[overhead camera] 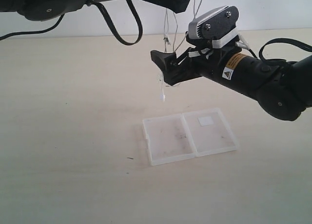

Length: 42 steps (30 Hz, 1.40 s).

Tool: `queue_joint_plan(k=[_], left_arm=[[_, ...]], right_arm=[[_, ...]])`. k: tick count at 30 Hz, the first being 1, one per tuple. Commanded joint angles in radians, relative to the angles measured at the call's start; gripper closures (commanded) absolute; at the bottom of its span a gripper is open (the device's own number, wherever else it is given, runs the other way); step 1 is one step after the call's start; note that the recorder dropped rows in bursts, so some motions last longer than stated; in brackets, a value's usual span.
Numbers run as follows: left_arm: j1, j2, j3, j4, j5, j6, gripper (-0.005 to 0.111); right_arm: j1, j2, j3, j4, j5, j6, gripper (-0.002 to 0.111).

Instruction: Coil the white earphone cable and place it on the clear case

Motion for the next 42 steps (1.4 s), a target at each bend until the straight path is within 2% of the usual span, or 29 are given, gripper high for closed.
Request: queue_joint_plan(k=[1,4,10,19,27,37,42], left_arm=[[-0.006,-0.004,-0.009,-0.014,-0.005,-0.009,0.107],[-0.006,-0.004,-0.009,-0.014,-0.005,-0.009,0.107],[-0.006,-0.004,-0.009,-0.014,-0.007,-0.009,0.107],[-0.006,-0.004,-0.009,-0.014,-0.009,-0.011,0.107],[-0.006,-0.004,-0.009,-0.014,-0.011,-0.011,0.107],[-0.006,-0.004,-0.009,-0.014,-0.011,-0.011,0.107],[-0.006,-0.004,-0.009,-0.012,-0.011,-0.011,0.107]], right_arm=[[0.004,0.003,-0.007,-0.007,-0.015,0.005,0.035],[0.004,0.003,-0.007,-0.012,-0.015,0.005,0.040],[0.004,0.005,-0.023,-0.014,-0.056,0.021,0.039],[0.004,0.019,-0.057,-0.058,0.010,0.055,0.043],[0.004,0.019,-0.057,-0.058,0.011,0.060,0.063],[0.004,0.019,-0.057,-0.068,0.017,0.060,0.106],[0.004,-0.002,-0.058,-0.066,0.113,0.074,0.108]])
